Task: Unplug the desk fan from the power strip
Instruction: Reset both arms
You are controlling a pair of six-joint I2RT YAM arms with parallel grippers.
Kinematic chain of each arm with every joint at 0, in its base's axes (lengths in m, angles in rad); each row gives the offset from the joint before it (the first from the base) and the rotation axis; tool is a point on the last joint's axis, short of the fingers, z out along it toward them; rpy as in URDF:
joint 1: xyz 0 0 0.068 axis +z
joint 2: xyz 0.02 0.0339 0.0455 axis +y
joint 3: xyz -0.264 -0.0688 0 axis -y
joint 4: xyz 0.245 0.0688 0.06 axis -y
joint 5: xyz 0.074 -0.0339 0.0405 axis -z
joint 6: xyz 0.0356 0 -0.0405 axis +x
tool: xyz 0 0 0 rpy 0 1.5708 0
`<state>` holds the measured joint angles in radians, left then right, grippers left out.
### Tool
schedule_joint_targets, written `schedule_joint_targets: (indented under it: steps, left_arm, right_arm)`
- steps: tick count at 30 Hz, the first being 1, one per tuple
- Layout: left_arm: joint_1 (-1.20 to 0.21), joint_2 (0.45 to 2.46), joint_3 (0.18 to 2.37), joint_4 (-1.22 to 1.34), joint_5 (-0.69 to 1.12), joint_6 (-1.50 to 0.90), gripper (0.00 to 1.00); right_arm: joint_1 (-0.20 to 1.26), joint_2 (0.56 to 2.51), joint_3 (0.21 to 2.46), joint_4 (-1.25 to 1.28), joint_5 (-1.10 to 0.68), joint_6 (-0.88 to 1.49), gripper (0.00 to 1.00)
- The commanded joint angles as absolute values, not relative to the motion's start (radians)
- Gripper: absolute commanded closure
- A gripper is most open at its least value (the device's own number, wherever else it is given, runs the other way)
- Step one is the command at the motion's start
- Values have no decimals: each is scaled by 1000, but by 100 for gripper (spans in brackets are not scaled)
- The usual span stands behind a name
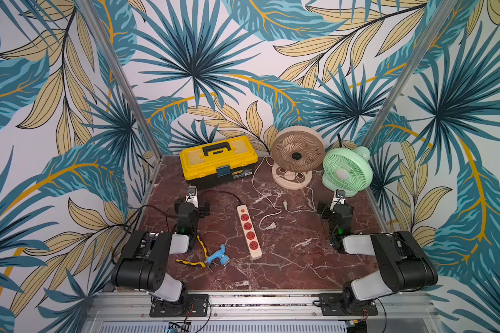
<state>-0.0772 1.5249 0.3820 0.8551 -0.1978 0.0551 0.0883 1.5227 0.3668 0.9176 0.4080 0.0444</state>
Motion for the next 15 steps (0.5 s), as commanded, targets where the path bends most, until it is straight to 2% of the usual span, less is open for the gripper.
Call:
schedule_joint_targets:
  steps: [1, 15]
  left_arm:
    - [-69, 1517, 404, 823, -157, 52, 0]
    - [-73, 1518, 408, 819, -148, 61, 0]
  right_arm:
    - [84, 1518, 376, 933, 387, 38, 0]
    - [84, 1518, 376, 934, 382, 37, 0]
